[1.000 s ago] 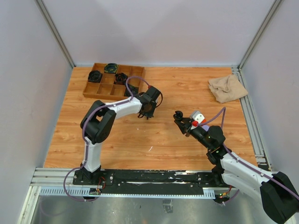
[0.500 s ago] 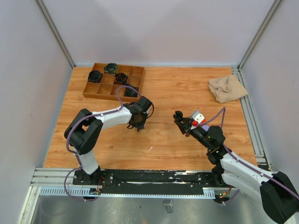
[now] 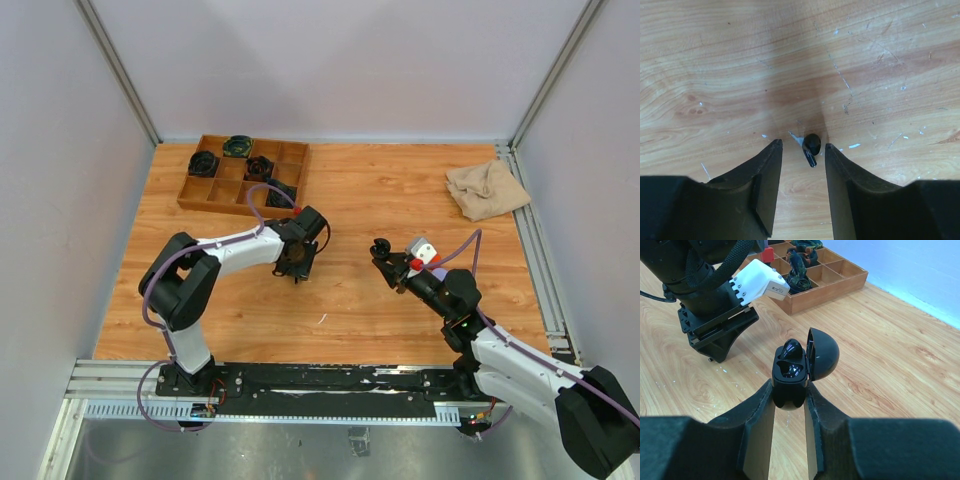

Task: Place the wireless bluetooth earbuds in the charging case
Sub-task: Move the earbud to the center of the board, then pick up the earbud from the center of the board.

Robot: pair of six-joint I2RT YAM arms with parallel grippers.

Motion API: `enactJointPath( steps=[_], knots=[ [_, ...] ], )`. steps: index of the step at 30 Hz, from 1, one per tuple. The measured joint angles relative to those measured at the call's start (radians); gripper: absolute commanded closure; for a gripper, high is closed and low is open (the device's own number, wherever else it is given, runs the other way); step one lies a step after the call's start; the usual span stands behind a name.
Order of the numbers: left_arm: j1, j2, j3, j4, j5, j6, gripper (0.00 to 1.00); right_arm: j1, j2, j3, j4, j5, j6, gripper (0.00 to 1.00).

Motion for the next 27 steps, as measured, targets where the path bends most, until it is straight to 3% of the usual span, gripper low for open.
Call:
enactJointPath(
  steps=[27],
  knots=[
    [0.0, 0.055, 0.061, -0.026, 0.006, -0.095, 0.78, 0.0, 0.002, 0.0, 0.0, -0.003, 0.002, 0.97]
  ],
)
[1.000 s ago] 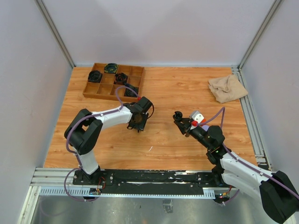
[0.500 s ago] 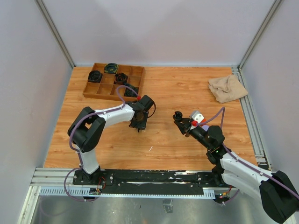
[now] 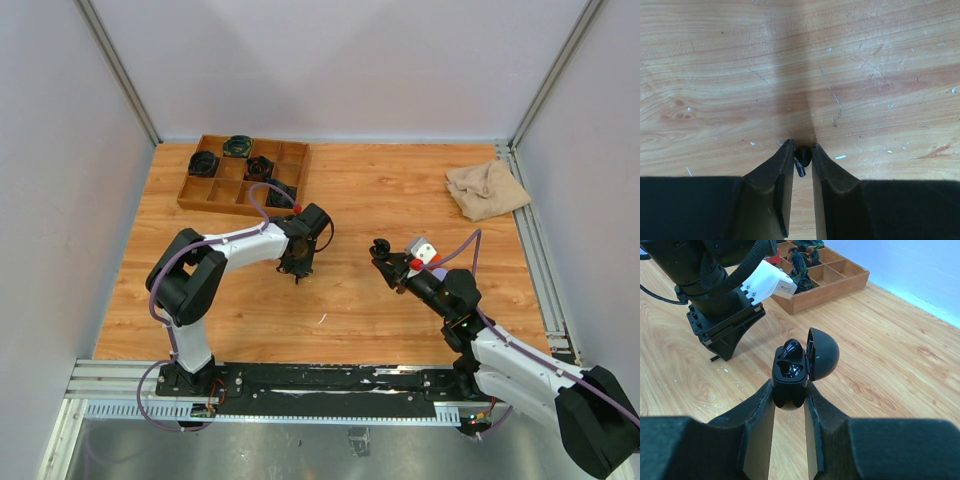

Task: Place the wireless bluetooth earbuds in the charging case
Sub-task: Pick up the earbud from the center of the board.

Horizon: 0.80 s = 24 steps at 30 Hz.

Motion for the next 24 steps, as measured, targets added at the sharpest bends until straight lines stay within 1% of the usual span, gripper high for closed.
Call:
enactJointPath(
  steps=[11, 16, 24],
  knots=[
    [-0.01, -0.022, -0.009, -0.016, -0.004, -0.001, 0.85, 0.0, 0.022, 0.0, 0.0, -0.037, 0.0, 0.97],
    [-0.032, -0.097, -0.013, -0.024, -0.016, -0.005, 0.87, 0.0, 0.033, 0.0, 0.0, -0.063, 0.0, 0.96],
    [-0.071, -0.264, -0.013, -0.023, -0.048, -0.03, 0.89, 0.0, 0.033, 0.0, 0.015, -0.1, 0.0, 0.96]
  ],
)
